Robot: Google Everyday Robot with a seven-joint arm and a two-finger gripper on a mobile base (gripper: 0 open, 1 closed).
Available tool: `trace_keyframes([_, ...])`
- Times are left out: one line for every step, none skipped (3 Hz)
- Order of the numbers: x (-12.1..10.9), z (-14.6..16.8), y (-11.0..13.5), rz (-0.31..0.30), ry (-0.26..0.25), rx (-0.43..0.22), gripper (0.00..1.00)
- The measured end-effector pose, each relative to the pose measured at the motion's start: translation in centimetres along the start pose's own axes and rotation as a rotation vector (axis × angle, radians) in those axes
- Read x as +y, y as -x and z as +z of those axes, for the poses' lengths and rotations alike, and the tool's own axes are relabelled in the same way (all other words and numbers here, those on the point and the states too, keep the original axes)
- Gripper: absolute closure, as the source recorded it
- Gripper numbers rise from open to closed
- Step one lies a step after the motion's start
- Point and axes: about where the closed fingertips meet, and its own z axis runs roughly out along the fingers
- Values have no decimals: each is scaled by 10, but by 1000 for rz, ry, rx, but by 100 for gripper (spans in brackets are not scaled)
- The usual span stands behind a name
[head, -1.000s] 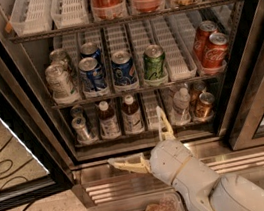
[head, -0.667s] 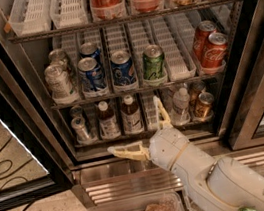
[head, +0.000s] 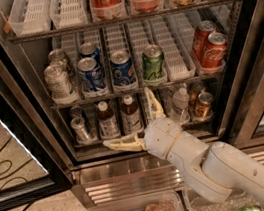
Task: Pick pepsi can from middle shelf of fridge
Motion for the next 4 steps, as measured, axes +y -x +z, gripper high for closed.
trace_keyframes([0,0,0,0,0,0,0])
trace_keyframes([7,10,7,35,62,-26,0])
trace_keyframes([24,27,16,75,153,-50,0])
trace_keyframes([27,28,18,75,163,-56,0])
